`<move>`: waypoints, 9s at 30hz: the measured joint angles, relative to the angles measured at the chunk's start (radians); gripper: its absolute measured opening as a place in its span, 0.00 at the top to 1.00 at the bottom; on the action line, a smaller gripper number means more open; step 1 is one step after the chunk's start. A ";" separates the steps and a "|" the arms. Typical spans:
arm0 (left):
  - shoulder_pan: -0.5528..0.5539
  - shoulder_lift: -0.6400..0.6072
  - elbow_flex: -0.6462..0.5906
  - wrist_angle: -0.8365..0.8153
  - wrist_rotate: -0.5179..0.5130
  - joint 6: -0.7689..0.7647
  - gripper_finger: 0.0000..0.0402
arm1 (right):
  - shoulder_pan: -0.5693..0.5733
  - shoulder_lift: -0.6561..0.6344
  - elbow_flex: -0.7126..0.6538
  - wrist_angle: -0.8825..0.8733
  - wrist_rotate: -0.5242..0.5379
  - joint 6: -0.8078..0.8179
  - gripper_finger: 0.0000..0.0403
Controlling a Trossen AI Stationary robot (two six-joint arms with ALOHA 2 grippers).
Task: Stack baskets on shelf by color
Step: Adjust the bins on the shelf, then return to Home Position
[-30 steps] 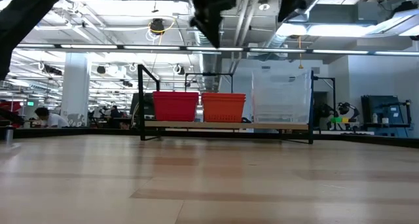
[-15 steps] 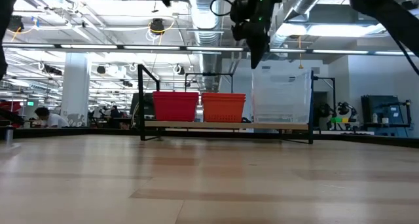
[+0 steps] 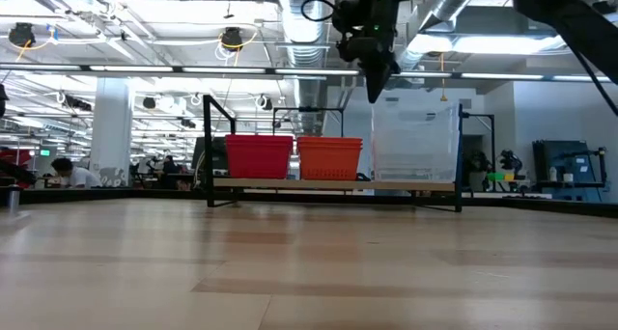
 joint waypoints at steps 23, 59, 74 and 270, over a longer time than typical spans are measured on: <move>0.000 -0.071 -0.139 0.002 -0.023 -0.021 1.00 | -0.021 -0.002 -0.246 0.173 0.045 -0.007 1.00; 0.001 -0.071 -0.139 0.002 0.056 -0.081 1.00 | -0.016 -0.043 -0.168 0.165 0.067 -0.092 1.00; 0.001 -0.071 -0.139 0.002 0.058 -0.081 1.00 | 0.251 -0.202 -0.170 -0.001 -0.285 -0.103 1.00; -0.189 -0.193 -1.549 2.057 1.042 -0.175 1.00 | 0.832 -1.689 -1.820 1.520 -0.085 0.469 1.00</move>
